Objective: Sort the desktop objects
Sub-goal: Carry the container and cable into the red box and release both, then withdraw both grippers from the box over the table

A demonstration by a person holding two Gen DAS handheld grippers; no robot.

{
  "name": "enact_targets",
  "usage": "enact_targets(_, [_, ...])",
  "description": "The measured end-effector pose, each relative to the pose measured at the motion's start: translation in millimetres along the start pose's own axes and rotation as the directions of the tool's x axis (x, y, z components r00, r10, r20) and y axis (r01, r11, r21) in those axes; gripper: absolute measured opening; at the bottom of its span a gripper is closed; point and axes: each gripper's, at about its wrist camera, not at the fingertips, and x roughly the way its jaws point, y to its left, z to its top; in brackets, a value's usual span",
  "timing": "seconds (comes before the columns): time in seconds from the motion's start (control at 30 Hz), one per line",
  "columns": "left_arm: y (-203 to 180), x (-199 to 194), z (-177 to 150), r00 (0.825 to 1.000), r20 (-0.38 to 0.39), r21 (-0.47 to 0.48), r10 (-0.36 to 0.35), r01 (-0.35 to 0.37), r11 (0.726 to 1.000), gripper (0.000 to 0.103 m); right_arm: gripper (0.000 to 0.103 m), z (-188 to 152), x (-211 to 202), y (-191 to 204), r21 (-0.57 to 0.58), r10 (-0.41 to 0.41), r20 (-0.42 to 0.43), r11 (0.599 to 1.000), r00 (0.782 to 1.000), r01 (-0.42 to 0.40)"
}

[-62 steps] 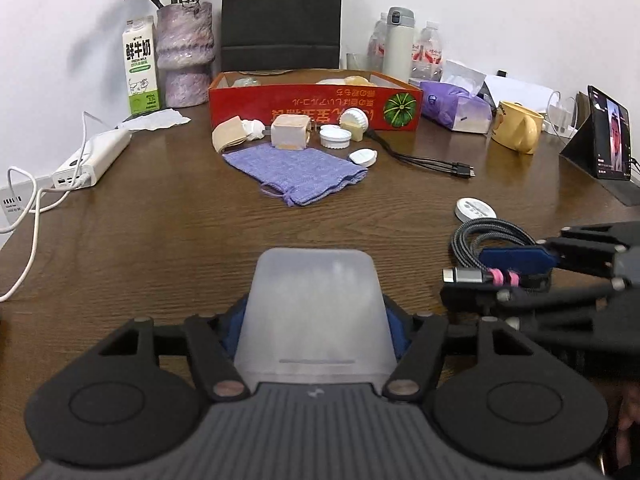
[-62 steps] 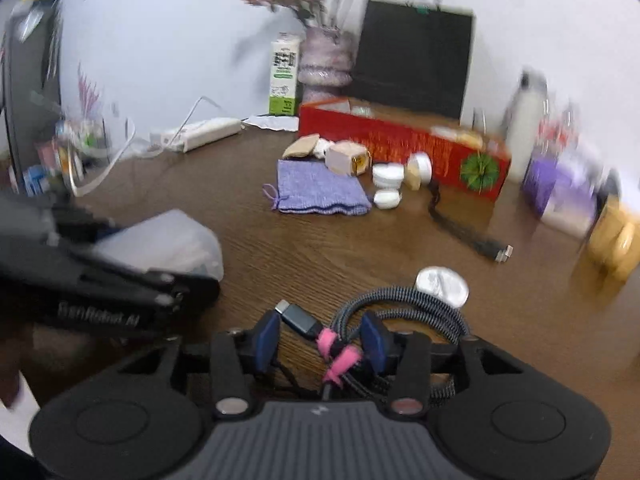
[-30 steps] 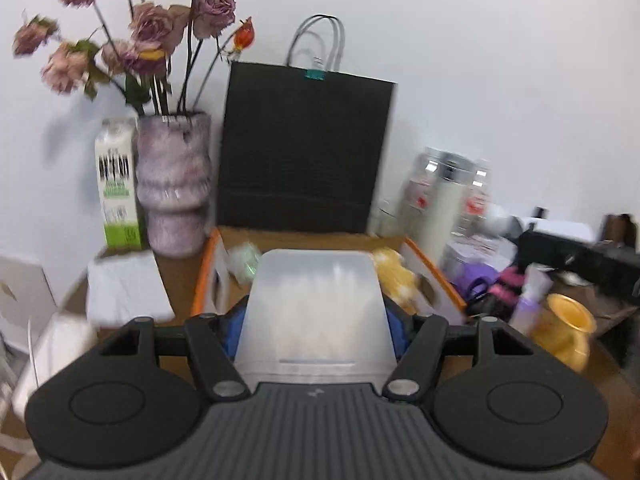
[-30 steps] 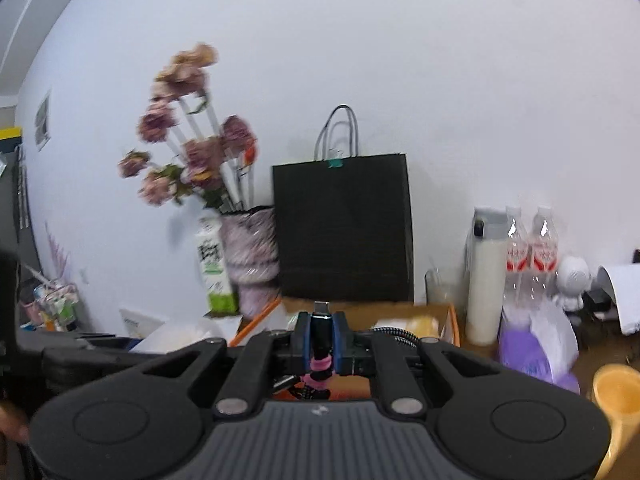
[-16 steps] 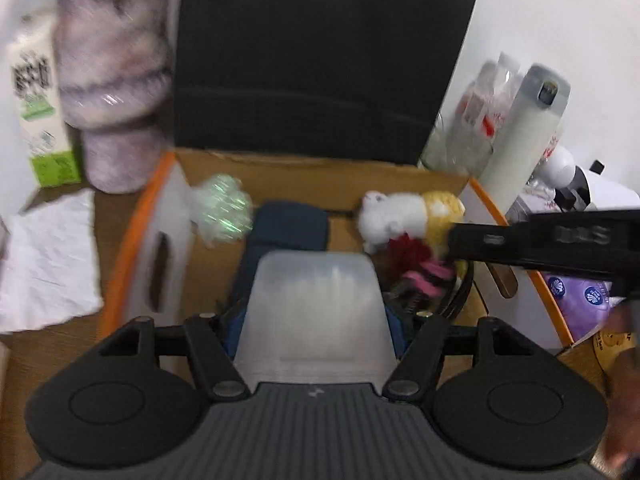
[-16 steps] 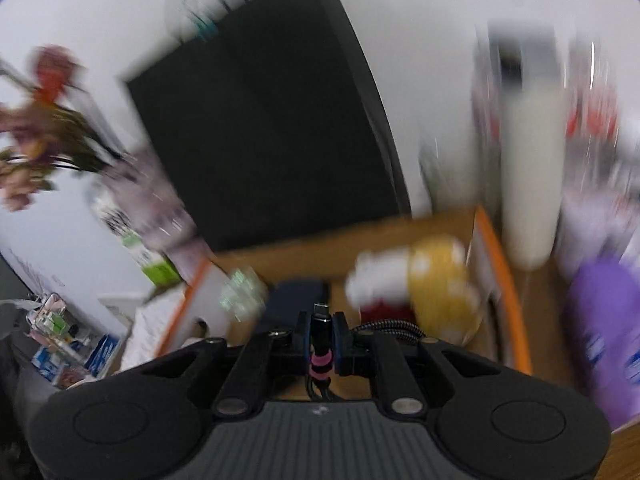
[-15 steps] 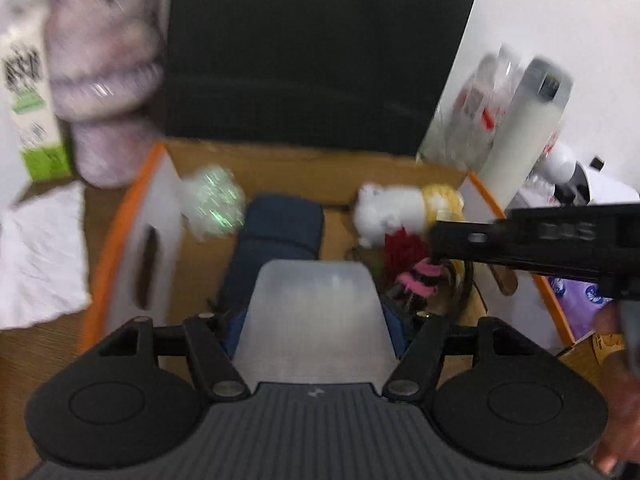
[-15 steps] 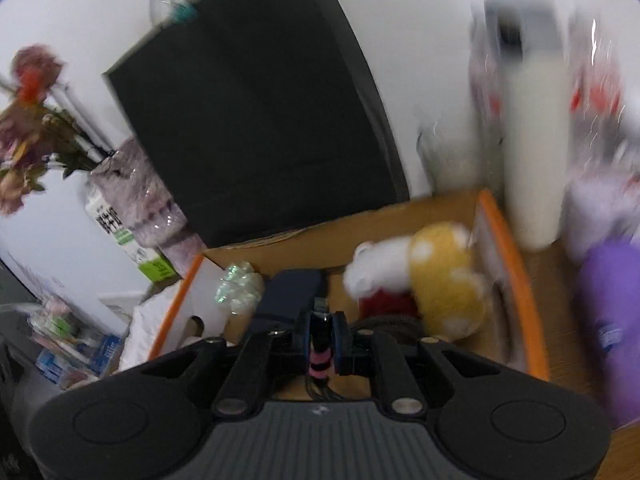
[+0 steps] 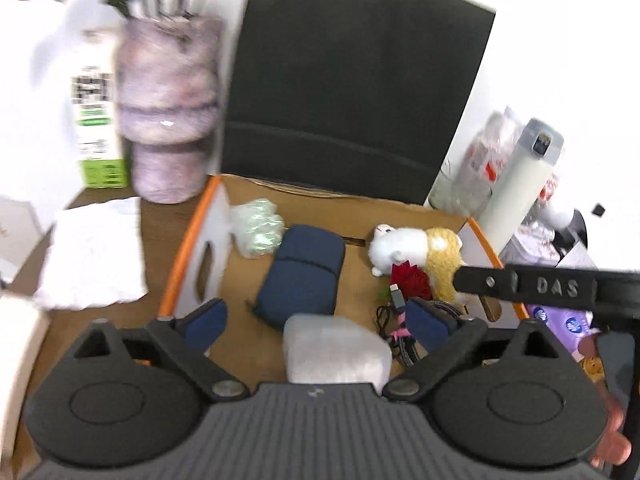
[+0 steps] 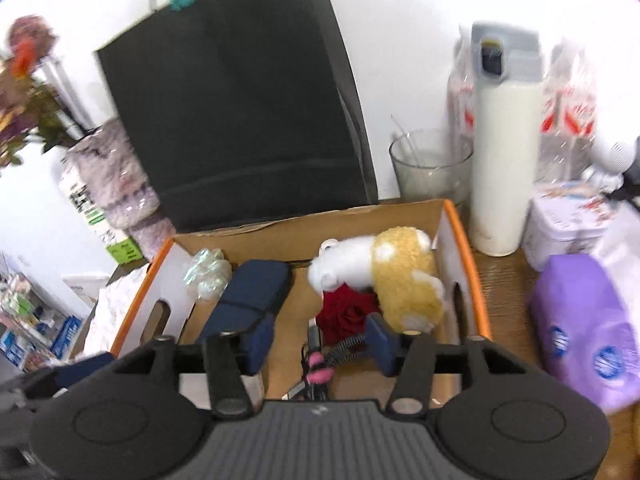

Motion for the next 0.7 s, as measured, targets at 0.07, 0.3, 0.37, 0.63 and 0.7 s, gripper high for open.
enact_targets(0.07, [-2,-21,-15,1.0,0.011,-0.003,-0.011,0.011,1.0,0.1,0.068,-13,-18,5,-0.044,-0.017,0.017,0.999,1.0,0.018])
enact_targets(0.3, [-14,-88,-77,0.998,0.03,0.053,-0.062,0.06,0.997,0.103,0.082,-84,-79,21,-0.157,-0.009,0.054,0.987,0.999,0.017])
enact_targets(0.37, [-14,-104,-94,0.998,0.031,0.074,-0.06,0.057,0.996,0.103,0.086,-106,-95,21,-0.172,0.001,0.063,0.985,0.998,0.009])
enact_targets(0.63, [-3,-150,-171,0.998,0.028,0.099,-0.061,0.058,0.993,0.103,0.088,-200,-142,23,-0.187,-0.064,0.067,0.979,0.996,0.076])
enact_targets(0.7, [1,-159,-192,0.998,0.032,0.104,-0.049,0.046,0.994,0.103,0.088,-225,-150,26,-0.202,-0.094,0.078,0.973,0.993,0.108])
